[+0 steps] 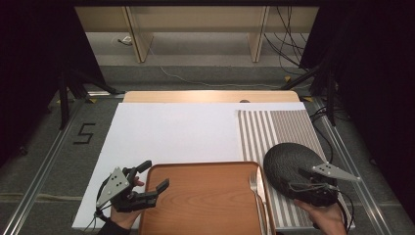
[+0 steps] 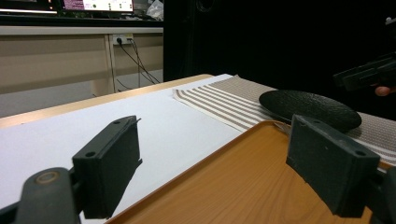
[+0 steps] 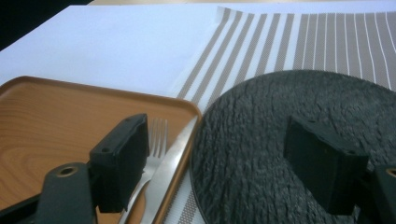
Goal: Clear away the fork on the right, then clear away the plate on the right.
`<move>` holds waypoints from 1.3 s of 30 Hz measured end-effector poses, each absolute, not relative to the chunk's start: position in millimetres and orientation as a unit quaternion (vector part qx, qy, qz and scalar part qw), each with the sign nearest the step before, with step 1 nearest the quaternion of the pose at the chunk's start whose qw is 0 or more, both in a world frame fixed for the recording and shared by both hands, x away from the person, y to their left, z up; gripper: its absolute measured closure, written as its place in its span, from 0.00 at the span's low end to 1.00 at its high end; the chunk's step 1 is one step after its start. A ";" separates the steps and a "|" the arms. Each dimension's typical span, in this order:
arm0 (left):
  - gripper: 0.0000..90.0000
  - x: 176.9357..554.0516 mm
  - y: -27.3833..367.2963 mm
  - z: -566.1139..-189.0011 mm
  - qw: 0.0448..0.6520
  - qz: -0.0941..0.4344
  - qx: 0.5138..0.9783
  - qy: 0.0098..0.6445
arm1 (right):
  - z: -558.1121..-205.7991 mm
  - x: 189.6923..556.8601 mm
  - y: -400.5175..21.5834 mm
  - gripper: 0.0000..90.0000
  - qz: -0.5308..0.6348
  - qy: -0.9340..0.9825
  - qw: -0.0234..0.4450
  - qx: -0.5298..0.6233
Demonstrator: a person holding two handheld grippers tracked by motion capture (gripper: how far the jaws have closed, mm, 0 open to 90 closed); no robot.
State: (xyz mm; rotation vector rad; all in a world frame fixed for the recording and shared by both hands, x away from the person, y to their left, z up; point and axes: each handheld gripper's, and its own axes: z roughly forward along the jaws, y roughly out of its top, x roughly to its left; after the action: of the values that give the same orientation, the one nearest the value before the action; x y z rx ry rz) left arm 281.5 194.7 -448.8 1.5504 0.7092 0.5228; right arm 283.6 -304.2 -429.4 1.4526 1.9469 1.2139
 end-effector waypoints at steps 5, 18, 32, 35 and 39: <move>0.19 282.6 193.7 -449.4 0.626 0.227 0.678 0.310 | -431.4 283.2 -313.5 0.24 0.438 0.691 0.210 0.535; 0.19 283.0 193.4 -448.9 0.628 0.225 0.678 0.309 | -438.3 280.0 -330.6 0.23 0.458 0.661 0.177 0.567; 0.19 283.7 193.1 -449.2 0.627 0.226 0.678 0.311 | -448.3 275.2 -348.4 0.23 0.454 0.632 0.153 0.610; 0.19 283.7 192.7 -449.2 0.626 0.226 0.679 0.310 | -450.3 274.0 -353.1 0.23 0.453 0.622 0.145 0.622; 0.19 282.0 193.6 -449.2 0.627 0.227 0.678 0.309 | -451.6 270.6 -359.2 0.23 0.452 0.610 0.142 0.635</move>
State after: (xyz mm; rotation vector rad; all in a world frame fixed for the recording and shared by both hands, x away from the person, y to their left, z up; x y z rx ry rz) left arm 282.0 193.6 -449.2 1.5541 0.7091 0.5203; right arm 270.6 -359.2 -451.6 1.8335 1.7605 1.3054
